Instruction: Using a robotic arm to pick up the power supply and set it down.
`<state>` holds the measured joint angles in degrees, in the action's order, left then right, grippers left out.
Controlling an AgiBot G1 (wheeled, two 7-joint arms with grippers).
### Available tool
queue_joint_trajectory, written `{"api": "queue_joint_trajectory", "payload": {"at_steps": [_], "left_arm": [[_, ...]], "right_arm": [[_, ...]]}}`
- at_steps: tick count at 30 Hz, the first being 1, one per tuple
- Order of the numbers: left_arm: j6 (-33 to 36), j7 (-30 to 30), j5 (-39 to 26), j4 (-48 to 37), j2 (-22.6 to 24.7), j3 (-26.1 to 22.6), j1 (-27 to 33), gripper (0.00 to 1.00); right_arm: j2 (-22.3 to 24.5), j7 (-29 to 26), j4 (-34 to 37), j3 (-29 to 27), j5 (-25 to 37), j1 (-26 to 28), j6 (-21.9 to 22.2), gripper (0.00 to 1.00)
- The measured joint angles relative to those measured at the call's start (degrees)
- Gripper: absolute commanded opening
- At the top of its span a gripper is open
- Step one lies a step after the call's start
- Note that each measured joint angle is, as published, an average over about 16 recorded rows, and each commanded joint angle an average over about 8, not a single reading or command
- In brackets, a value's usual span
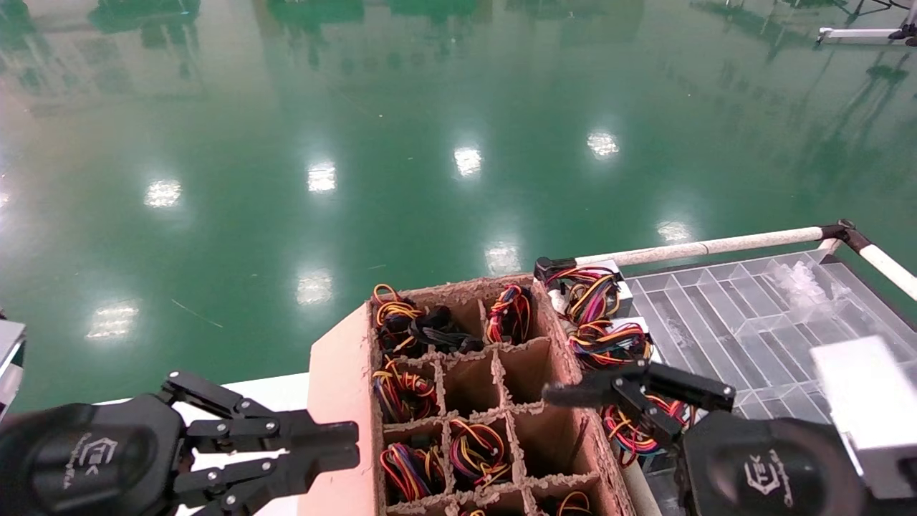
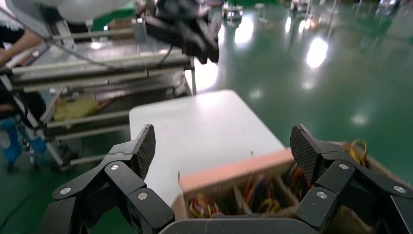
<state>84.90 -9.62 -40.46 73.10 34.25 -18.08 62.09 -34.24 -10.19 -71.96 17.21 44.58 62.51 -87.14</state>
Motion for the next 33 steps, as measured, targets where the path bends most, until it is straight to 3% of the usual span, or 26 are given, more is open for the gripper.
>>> {"api": "queue_joint_trajectory", "payload": {"at_steps": [3,9,10,11,18,19,33], "left_arm": [[0.0,0.0,0.0,0.0,0.0,0.0,0.0,0.09],[0.0,0.0,0.0,0.0,0.0,0.0,0.0,0.83],[0.0,0.0,0.0,0.0,0.0,0.0,0.0,0.92],[0.0,0.0,0.0,0.0,0.0,0.0,0.0,0.99],[0.0,0.0,0.0,0.0,0.0,0.0,0.0,1.0],[0.0,0.0,0.0,0.0,0.0,0.0,0.0,1.0],[0.0,0.0,0.0,0.0,0.0,-0.1,0.0,1.0]], "right_arm": [[0.0,0.4,0.5,0.7,1.6,0.0,0.0,1.0],[-0.6,0.5,0.2,2.7,6.0,-0.3,1.2,1.0],[-0.7,0.3,-0.1,3.1,6.8,-0.3,1.5,1.0],[-0.9,0.2,-0.4,3.5,7.8,-0.2,1.8,0.93],[-2.6,-2.5,-2.7,6.9,14.5,1.6,3.2,0.06],[-2.9,-3.0,-2.9,7.4,15.4,2.0,3.3,0.0],[-8.3,-7.2,-1.1,13.2,26.2,8.4,3.1,0.0]]}}
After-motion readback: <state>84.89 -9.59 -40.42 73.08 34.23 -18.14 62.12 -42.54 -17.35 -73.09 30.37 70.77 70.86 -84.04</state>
